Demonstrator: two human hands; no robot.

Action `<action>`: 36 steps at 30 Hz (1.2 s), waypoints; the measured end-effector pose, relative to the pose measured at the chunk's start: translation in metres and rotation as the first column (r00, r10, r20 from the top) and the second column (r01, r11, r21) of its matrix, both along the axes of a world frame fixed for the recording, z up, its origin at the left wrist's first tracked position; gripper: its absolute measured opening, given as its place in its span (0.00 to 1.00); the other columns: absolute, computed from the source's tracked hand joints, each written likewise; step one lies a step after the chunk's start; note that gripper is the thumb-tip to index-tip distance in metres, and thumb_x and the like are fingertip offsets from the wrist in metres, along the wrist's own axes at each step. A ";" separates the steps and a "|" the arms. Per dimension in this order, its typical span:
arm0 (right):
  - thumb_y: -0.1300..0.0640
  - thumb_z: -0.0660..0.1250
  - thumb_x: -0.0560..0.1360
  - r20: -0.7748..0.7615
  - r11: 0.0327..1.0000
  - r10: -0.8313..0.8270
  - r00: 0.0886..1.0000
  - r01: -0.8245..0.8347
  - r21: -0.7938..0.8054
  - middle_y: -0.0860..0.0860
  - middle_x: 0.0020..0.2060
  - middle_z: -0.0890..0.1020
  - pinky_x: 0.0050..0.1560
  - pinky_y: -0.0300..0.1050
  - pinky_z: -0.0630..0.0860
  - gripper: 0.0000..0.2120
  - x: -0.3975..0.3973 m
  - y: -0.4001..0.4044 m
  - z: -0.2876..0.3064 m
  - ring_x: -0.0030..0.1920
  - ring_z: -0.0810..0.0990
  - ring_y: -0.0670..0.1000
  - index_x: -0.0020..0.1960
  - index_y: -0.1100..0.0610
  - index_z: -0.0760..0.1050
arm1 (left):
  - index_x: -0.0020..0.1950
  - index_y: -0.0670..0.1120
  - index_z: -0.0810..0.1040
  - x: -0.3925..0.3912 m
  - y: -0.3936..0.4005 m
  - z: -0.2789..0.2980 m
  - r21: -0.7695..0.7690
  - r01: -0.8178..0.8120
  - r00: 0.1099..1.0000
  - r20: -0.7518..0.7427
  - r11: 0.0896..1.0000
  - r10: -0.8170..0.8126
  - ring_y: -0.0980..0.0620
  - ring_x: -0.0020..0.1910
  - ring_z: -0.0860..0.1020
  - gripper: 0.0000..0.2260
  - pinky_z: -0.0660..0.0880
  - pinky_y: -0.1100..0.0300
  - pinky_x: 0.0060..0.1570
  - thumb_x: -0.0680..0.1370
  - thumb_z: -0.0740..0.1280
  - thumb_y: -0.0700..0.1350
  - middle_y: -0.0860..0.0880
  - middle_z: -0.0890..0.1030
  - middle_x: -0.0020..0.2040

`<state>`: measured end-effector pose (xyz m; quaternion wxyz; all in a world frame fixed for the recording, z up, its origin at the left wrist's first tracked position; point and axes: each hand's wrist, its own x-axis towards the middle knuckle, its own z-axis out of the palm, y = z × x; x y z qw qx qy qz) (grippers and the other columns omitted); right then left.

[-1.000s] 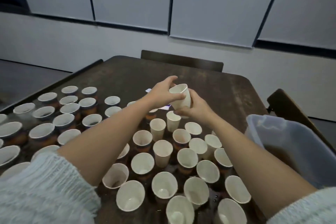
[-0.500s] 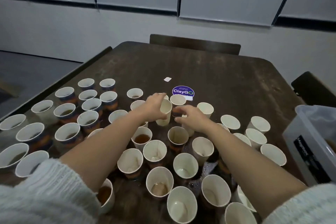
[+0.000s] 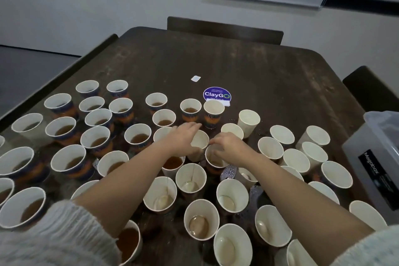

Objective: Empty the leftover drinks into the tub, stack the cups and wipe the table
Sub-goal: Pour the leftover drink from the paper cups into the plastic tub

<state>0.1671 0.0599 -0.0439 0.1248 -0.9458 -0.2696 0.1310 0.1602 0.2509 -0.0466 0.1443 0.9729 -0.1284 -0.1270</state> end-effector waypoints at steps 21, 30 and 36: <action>0.60 0.62 0.79 -0.028 0.978 -0.153 0.988 0.147 -0.147 0.57 0.55 0.81 0.46 0.45 0.71 0.11 -0.020 0.106 -0.011 0.55 0.79 0.58 0.60 0.58 0.77 | 0.73 0.53 0.67 -0.060 0.086 -0.016 0.045 0.052 0.990 0.133 0.998 -0.057 0.47 0.76 0.53 0.43 0.49 0.47 0.74 0.63 0.60 0.74 0.50 0.61 0.76; 0.63 0.62 0.79 -0.056 0.979 -0.188 0.981 0.183 -0.089 0.58 0.47 0.81 0.47 0.48 0.78 0.07 -0.009 0.093 0.012 0.48 0.80 0.57 0.51 0.61 0.79 | 0.72 0.52 0.67 -0.062 0.084 -0.007 -0.126 -0.025 0.991 0.127 0.992 0.041 0.49 0.75 0.55 0.54 0.53 0.48 0.75 0.54 0.57 0.83 0.49 0.63 0.75; 0.64 0.59 0.79 -0.114 0.973 -0.200 0.973 0.210 0.092 0.57 0.44 0.85 0.40 0.43 0.77 0.12 -0.002 0.075 0.066 0.41 0.81 0.53 0.50 0.64 0.82 | 0.72 0.49 0.66 -0.060 0.066 0.013 -0.288 -0.114 0.978 0.138 0.951 0.158 0.51 0.70 0.63 0.44 0.62 0.52 0.70 0.61 0.78 0.63 0.49 0.68 0.71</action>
